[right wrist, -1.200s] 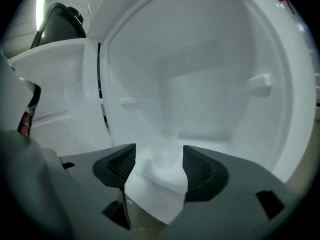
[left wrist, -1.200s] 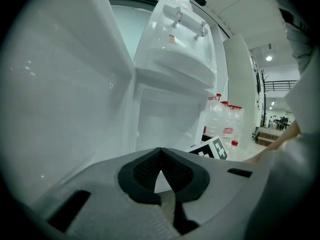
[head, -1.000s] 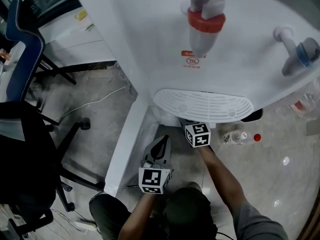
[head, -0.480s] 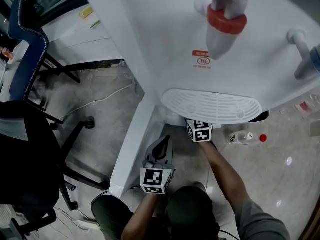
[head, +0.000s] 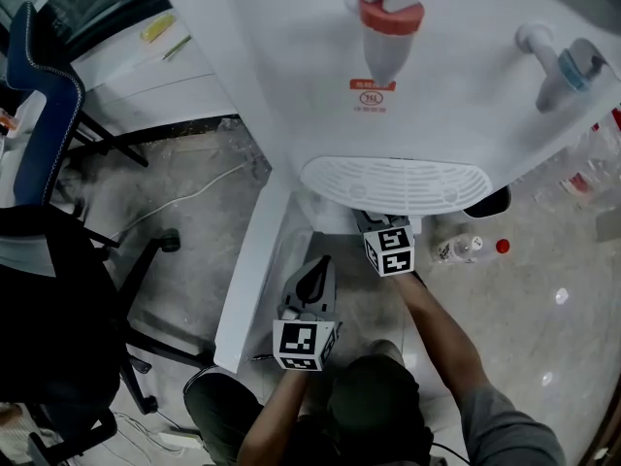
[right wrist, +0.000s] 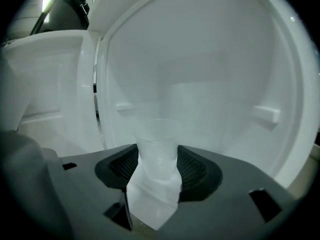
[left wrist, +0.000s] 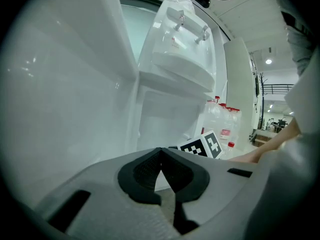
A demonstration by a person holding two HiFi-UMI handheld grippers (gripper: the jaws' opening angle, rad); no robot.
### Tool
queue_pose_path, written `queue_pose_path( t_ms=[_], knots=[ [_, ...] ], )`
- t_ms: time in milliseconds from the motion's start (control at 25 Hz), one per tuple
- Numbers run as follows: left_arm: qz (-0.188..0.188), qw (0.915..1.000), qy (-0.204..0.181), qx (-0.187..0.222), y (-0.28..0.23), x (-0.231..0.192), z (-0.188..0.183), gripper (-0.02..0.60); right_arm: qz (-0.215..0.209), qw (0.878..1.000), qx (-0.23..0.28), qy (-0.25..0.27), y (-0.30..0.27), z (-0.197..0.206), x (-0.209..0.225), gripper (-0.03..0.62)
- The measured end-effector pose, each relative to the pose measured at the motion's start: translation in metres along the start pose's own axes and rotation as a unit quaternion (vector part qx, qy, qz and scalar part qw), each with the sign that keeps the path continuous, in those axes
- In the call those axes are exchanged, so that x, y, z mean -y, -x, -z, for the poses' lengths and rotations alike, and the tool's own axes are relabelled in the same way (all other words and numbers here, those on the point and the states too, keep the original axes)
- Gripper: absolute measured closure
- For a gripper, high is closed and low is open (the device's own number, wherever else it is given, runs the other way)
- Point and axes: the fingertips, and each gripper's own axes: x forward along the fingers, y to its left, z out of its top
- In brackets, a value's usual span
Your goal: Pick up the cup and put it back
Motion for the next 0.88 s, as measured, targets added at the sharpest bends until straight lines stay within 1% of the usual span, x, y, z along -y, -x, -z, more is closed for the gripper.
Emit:
queue_pose_path(
  t_ms=[280, 520, 680, 880],
  knots=[
    [0.024, 0.9996, -0.013, 0.003, 0.023, 0.016, -0.014, 0.572, 0.012, 1.0, 0.016, -0.004, 0.054, -0.021, -0.011, 0.35],
    [0.059, 0.9978, -0.026, 0.014, 0.046, 0.035, -0.033, 0.572, 0.01, 0.998, 0.065, -0.002, 0.127, -0.07, -0.028, 0.353],
    [0.081, 0.996, -0.029, 0.024, 0.059, 0.043, -0.048, 0.572, 0.01, 0.996, 0.084, 0.004, 0.177, -0.101, -0.036, 0.353],
    [0.101, 0.9943, -0.015, 0.031, 0.082, 0.051, -0.074, 0.572, 0.006, 0.994, 0.111, 0.014, 0.236, -0.144, -0.049, 0.355]
  ],
)
